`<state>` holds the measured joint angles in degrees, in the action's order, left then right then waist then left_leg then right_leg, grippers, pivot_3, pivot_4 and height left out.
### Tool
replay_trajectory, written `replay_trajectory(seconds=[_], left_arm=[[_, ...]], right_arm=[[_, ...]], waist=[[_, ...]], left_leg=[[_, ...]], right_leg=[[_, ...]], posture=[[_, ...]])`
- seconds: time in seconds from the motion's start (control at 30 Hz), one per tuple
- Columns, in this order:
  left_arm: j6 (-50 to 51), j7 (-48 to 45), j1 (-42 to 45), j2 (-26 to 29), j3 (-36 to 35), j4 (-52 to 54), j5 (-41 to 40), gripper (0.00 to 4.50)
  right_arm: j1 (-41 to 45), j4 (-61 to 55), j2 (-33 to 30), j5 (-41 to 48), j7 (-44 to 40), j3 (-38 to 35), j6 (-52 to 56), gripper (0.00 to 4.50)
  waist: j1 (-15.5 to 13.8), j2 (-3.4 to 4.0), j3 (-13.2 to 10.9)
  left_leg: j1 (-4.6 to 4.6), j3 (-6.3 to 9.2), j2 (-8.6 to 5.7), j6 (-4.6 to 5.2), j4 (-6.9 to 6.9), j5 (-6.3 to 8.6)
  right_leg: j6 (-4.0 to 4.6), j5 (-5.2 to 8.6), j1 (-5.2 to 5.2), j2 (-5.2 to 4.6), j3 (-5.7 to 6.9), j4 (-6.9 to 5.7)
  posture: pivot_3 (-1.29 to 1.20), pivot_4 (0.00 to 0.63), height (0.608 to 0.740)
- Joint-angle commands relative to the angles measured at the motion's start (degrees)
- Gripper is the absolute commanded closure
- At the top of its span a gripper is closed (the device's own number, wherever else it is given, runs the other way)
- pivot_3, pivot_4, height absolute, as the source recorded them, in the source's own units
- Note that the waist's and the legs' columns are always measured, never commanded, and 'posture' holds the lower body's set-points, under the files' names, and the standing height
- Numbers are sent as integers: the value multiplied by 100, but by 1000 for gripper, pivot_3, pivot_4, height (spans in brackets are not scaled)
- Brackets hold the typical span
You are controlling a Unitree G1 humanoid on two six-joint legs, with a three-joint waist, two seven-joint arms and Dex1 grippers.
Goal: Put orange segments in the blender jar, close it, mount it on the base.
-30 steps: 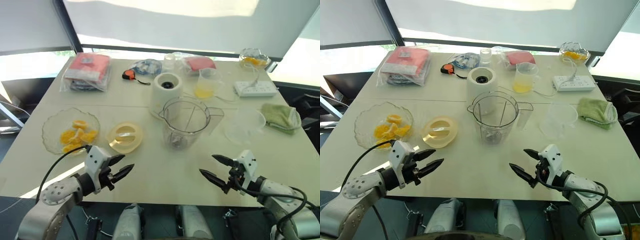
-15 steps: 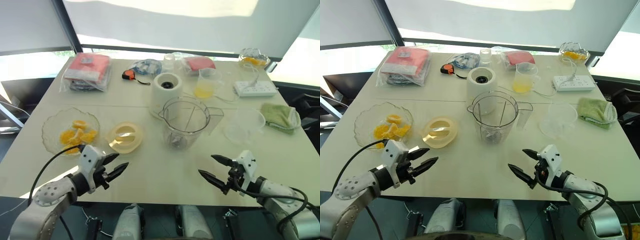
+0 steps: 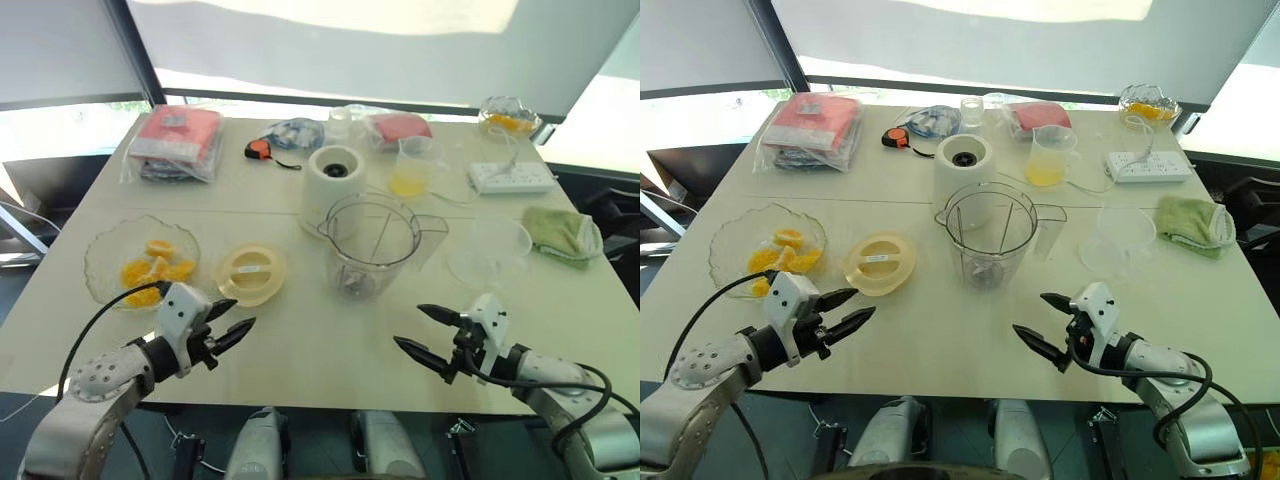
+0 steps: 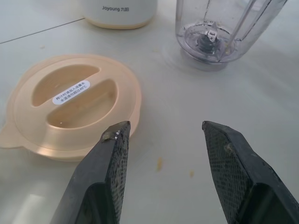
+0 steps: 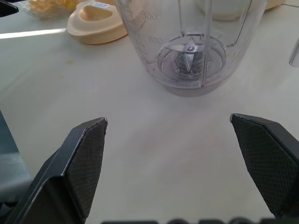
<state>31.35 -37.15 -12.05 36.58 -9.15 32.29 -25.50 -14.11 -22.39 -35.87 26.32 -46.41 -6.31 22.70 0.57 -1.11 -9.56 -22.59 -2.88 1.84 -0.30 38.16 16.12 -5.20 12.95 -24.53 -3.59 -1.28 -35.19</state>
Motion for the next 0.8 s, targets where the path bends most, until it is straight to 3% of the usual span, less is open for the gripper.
replay_trajectory(seconds=[0.03,0.2,0.33,0.53,0.63,0.8], left_arm=[[525,163,731,296,-357,26,-208,1956],[1951,857,2085,590,-972,-321,-557,1956],[3507,1699,3075,481,-1444,-667,-762,1956],[5051,3582,5170,-531,-2337,-1625,-49,1956],[5045,4644,5817,-1155,-2744,-2012,678,1956],[4669,5651,6205,-2067,-3184,-2363,1321,1956]], right_arm=[[-348,-677,-432,901,-651,-429,460,75],[-631,-1364,-1033,1272,-965,-700,788,75],[-441,-1643,-1149,1411,-844,-720,947,75],[-158,-1838,-1092,1416,-598,-451,1144,75],[-79,-1873,-1093,1393,-554,-358,1169,75],[324,-1934,-1077,1825,-353,-398,1517,75]], waist=[[-47,3,-2],[-61,-6,-2],[-6,-20,-7],[-21,-71,-22],[-5,-83,-23],[-1,-93,-28]], left_leg=[[0,2,0,0,0,0],[8,0,0,1,1,0],[10,4,-1,1,0,-1],[10,11,-9,1,7,-2],[10,15,-10,1,7,-2],[10,17,-10,0,6,-2]], right_leg=[[0,0,2,-1,0,-2],[-2,-1,8,5,1,-3],[-6,-1,11,14,2,-6],[-11,-2,23,21,6,-13],[-27,-11,26,21,7,-10],[-34,-13,25,16,4,-10]], posture=[[0,150,740],[0,150,740],[0,150,740],[0,150,740],[0,150,740],[0,150,740]])
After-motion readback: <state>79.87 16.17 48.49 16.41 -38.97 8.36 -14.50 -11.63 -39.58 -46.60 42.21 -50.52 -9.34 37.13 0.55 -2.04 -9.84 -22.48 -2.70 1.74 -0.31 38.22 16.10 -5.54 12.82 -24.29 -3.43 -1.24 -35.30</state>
